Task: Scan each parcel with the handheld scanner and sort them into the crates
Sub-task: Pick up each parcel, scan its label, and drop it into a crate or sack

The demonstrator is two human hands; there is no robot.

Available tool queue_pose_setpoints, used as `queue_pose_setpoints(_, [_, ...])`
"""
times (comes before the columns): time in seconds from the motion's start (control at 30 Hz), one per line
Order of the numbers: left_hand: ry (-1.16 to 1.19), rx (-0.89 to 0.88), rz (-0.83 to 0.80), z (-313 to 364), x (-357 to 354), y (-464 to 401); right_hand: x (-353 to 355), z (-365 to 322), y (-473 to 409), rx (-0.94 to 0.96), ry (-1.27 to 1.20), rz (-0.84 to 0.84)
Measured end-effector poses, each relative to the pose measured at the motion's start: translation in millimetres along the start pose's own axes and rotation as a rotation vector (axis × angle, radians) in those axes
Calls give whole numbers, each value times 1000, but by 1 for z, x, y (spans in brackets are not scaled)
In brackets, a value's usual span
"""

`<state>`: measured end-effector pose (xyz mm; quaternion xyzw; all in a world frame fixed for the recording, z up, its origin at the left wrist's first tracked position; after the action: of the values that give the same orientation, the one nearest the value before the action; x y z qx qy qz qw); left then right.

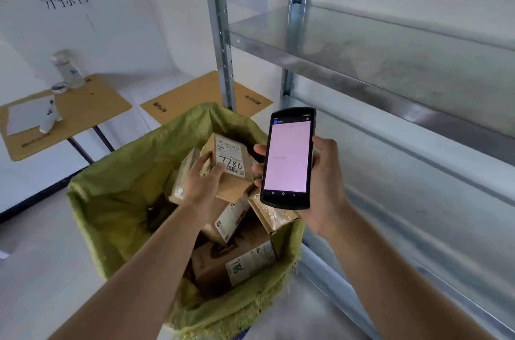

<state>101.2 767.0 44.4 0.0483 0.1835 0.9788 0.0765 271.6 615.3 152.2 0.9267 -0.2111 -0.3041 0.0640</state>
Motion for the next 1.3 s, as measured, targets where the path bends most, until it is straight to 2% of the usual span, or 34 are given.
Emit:
queue_pose_setpoints(0.23, [-401, -71, 48, 8, 44, -50, -28, 29, -20, 32, 29, 122])
queue_pose_setpoints(0.3, [-438, -111, 21, 15, 51, -64, -35, 39, -19, 41, 10, 169])
queue_pose_setpoints(0.47, [-308, -283, -261, 73, 34, -30, -51, 48, 3, 120, -21, 287])
queue_pose_setpoints(0.63, [-142, -291, -543, 96, 7, 23, -66, 41, 55, 248, -68, 360])
queue_pose_setpoints(0.8, [-50, -282, -783, 91, -23, 112, -42, 48, 141, 330, -84, 523])
queue_pose_setpoints(0.93, [-82, -258, -917, 61, -51, 188, -17, 55, 228, 409, -111, 634])
queue_pose_setpoints(1.1, [-134, -308, -1090, 7, -86, 314, 21, 74, 362, 484, -163, 767])
queue_pose_setpoints(1.3, [-257, -152, -1317, -88, -95, 493, 73, 126, 538, 518, -246, 932])
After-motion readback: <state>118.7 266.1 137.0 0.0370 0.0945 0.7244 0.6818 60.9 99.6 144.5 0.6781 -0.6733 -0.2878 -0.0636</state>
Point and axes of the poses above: each hand's wrist, its own y-axis away from the middle knuckle, its own x-axis out of the back of the hand, z = x × y, the point moved 10 cm from there along -y, towards the middle knuckle
